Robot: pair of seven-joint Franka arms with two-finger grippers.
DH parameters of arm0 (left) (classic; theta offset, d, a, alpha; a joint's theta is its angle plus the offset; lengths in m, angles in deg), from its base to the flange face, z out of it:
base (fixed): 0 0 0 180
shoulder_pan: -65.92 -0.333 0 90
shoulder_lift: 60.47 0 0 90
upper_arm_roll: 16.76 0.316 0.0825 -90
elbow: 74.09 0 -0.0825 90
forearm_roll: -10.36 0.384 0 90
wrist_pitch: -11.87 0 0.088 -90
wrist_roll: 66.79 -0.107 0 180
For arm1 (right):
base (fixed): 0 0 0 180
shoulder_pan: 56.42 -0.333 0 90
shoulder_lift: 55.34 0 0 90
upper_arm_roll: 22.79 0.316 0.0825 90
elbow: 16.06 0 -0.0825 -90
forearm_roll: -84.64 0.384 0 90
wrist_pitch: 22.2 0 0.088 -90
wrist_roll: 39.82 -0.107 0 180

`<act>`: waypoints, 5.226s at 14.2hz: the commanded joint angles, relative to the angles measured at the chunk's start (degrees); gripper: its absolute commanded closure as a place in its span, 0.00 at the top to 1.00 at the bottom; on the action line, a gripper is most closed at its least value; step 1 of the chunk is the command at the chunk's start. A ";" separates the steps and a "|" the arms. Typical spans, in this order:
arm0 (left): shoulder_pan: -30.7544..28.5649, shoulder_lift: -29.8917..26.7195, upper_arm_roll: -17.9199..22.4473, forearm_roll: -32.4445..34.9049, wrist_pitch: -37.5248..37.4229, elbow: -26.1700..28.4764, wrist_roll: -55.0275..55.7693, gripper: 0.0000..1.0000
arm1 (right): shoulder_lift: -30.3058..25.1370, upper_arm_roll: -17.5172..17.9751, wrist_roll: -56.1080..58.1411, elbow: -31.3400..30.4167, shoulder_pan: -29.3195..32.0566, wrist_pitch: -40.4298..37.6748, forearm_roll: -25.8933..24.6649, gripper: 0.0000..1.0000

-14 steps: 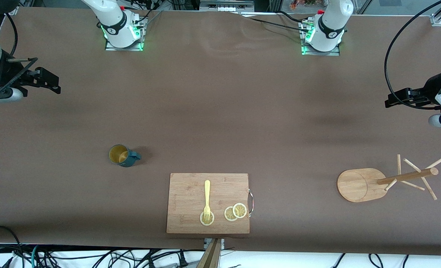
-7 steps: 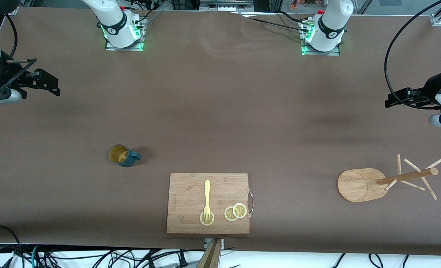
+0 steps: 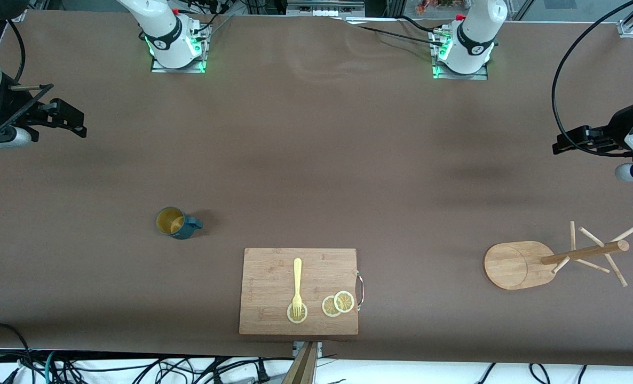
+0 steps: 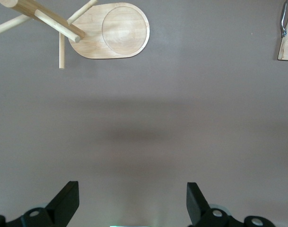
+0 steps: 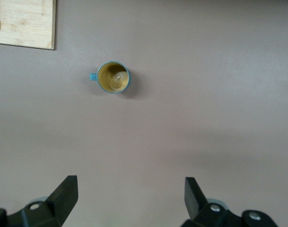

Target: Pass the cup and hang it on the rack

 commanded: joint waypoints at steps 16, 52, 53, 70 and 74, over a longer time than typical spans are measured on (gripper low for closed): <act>-0.31 1.07 -0.04 -0.01 -0.43 -2.09 -1.04 1.00 | 0.30 0.44 -0.18 1.08 -0.58 -0.66 -0.25 1.00; -0.75 1.51 0.05 -0.45 -0.43 -2.09 -0.96 1.00 | 25.68 0.18 0.43 5.03 -1.20 18.13 -0.07 1.00; -0.75 1.51 0.05 -0.45 -0.43 -2.09 -0.96 1.00 | 27.18 0.18 0.34 4.95 -1.19 20.15 -0.07 1.00; -1.19 1.51 -0.04 -0.54 -0.43 -2.09 -1.04 1.00 | 31.41 0.35 0.61 -2.70 -2.69 30.45 -0.16 0.78; -1.19 1.51 -0.04 -0.54 -0.43 -2.09 -1.04 1.00 | 31.76 0.44 0.43 -2.70 -2.69 30.54 -0.07 0.69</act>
